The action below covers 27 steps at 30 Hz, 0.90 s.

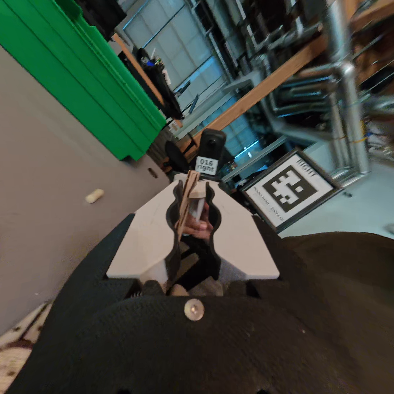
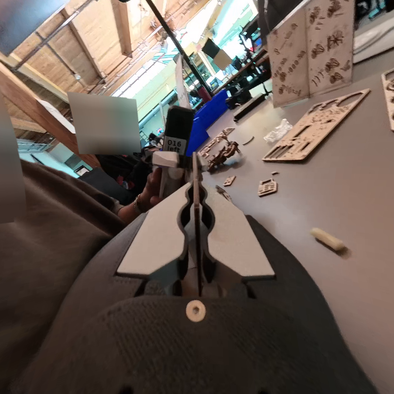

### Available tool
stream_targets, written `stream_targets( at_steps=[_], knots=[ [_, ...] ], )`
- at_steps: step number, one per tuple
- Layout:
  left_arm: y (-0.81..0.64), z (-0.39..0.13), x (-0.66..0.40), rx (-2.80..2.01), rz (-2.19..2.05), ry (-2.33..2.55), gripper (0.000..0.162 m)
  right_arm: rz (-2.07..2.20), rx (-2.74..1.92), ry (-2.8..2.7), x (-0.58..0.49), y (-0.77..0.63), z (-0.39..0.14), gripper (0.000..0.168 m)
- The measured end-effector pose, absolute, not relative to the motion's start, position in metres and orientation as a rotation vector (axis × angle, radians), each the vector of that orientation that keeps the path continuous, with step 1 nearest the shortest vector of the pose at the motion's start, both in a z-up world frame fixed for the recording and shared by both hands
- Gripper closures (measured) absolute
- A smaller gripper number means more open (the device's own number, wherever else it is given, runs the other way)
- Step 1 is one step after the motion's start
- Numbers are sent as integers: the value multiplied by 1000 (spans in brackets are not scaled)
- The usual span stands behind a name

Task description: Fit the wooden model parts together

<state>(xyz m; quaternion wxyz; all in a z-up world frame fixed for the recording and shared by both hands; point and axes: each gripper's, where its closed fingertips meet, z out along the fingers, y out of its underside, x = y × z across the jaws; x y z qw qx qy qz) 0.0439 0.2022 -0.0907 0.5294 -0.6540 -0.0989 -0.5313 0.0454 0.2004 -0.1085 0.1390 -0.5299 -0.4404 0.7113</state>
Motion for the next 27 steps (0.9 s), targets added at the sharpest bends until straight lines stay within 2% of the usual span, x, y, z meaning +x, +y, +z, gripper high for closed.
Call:
stream_targets(
  at_steps=[6,13,27],
  knots=[
    [179,-90,33,-1457,-928,-160,144,1976,-1434,-1320,43,196,-105,168],
    [174,-97,53,-1458,-930,-104,137,1998,-1463,-1331,40,191,-110,168],
    [177,-114,49,-1499,-920,-117,139,2007,-1525,-1277,38,202,-116,168]
  ],
)
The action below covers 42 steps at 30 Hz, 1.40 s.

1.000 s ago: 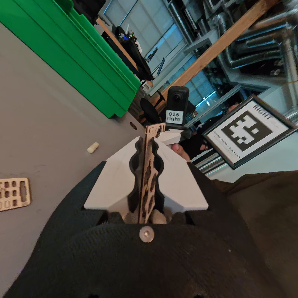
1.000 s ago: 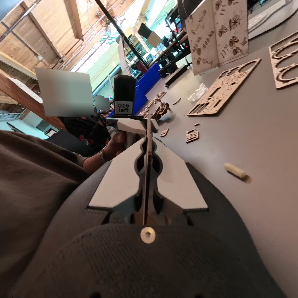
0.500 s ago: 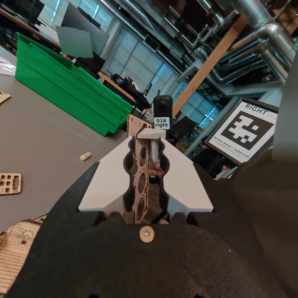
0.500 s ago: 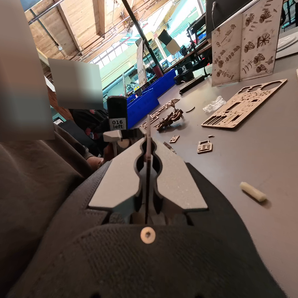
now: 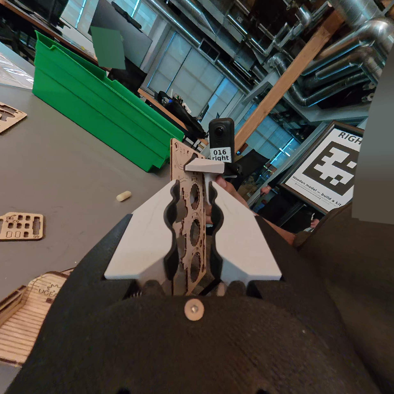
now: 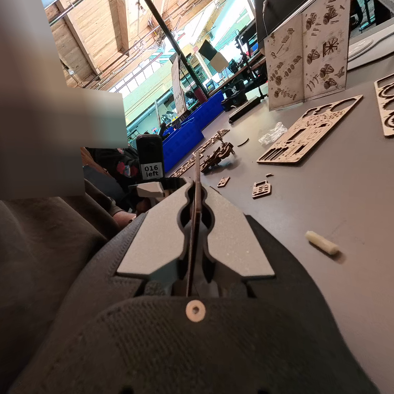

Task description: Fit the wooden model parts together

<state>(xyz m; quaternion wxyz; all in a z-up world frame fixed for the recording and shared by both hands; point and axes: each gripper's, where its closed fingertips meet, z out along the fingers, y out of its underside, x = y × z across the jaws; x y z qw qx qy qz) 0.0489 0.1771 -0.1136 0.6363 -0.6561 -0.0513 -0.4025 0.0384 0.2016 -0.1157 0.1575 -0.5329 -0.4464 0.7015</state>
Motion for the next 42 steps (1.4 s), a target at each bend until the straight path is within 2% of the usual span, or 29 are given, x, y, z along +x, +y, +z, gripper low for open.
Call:
stream_targets(
  at_steps=[25,27,29,42],
  knots=[
    [180,-118,24,-1468,-918,-178,141,2069,-1601,-1165,34,221,-121,168],
    [182,-119,18,-1471,-913,-200,136,2069,-1605,-1159,33,223,-122,168],
    [184,-122,2,-1469,-859,-265,123,2072,-1610,-1152,33,225,-123,168],
    [183,-119,-16,-1421,-882,-290,129,2039,-1692,-1068,21,239,-131,168]
  ],
)
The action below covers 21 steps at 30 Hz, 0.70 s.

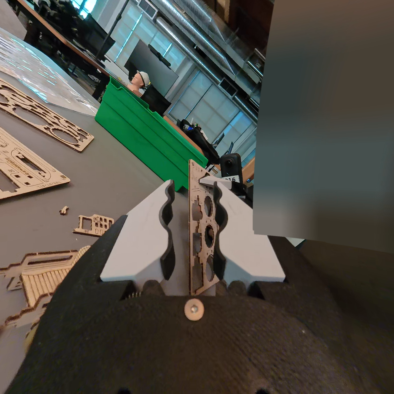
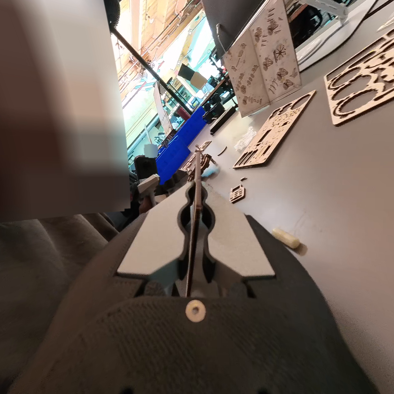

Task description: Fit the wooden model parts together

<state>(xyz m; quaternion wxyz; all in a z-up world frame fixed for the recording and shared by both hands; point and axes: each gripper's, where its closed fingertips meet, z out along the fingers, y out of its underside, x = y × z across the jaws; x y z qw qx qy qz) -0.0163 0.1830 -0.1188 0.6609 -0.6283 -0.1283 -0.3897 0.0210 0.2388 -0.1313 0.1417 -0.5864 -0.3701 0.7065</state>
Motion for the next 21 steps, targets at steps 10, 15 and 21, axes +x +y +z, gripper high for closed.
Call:
stream_targets(
  at_steps=[10,15,21],
  knots=[
    [182,-118,-10,-1438,-864,-255,130,2049,-1726,-1009,19,241,-130,167],
    [183,-120,-2,-1480,-811,-217,130,2058,-1715,-1027,21,235,-128,167],
    [184,-120,-2,-1492,-764,-216,130,2051,-1697,-1086,25,225,-127,167]
  ],
)
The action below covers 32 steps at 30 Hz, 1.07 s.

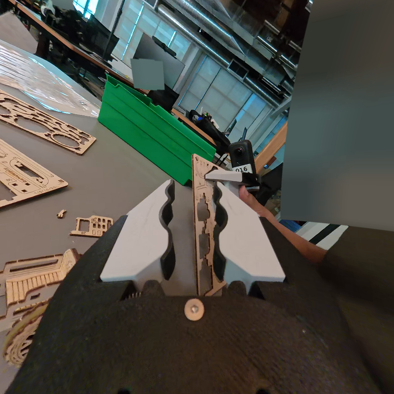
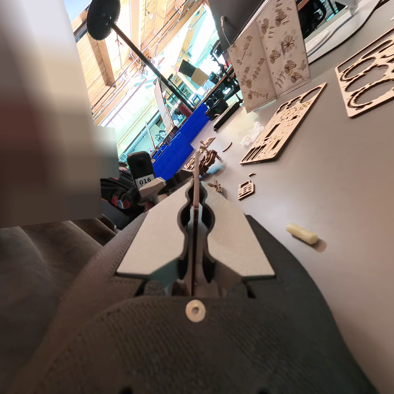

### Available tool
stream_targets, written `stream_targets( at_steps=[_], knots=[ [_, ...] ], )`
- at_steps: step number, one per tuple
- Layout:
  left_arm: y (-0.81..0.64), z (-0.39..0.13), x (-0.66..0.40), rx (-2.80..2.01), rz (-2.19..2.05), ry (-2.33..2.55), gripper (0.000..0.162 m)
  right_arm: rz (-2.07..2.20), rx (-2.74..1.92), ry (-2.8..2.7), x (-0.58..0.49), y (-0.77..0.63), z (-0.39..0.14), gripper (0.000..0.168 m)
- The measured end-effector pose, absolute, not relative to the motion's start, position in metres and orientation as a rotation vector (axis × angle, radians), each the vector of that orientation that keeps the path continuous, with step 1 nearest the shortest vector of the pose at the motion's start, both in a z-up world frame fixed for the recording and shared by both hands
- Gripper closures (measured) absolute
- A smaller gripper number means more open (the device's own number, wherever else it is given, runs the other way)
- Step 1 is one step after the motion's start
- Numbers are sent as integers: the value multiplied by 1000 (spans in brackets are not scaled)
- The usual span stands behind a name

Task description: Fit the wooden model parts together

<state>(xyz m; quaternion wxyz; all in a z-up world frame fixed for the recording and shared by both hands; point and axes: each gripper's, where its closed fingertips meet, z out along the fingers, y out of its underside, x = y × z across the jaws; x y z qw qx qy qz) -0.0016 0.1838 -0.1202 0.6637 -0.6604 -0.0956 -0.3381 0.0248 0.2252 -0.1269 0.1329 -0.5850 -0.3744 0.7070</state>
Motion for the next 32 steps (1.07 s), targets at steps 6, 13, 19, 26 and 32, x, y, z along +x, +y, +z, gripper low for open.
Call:
stream_targets(
  at_steps=[6,13,19,26,32],
  knots=[
    [183,-119,5,-1509,-720,-164,129,2062,-1684,-1098,28,221,-124,167],
    [183,-118,5,-1506,-704,-165,129,2084,-1676,-1097,31,216,-122,167],
    [182,-117,3,-1491,-714,-176,128,2068,-1679,-1104,32,217,-123,168],
    [181,-118,-7,-1458,-788,-250,127,2082,-1713,-1058,30,228,-127,168],
    [173,-109,-27,-1321,-757,-337,133,1971,-1685,-1164,25,235,-134,167]
  ],
)
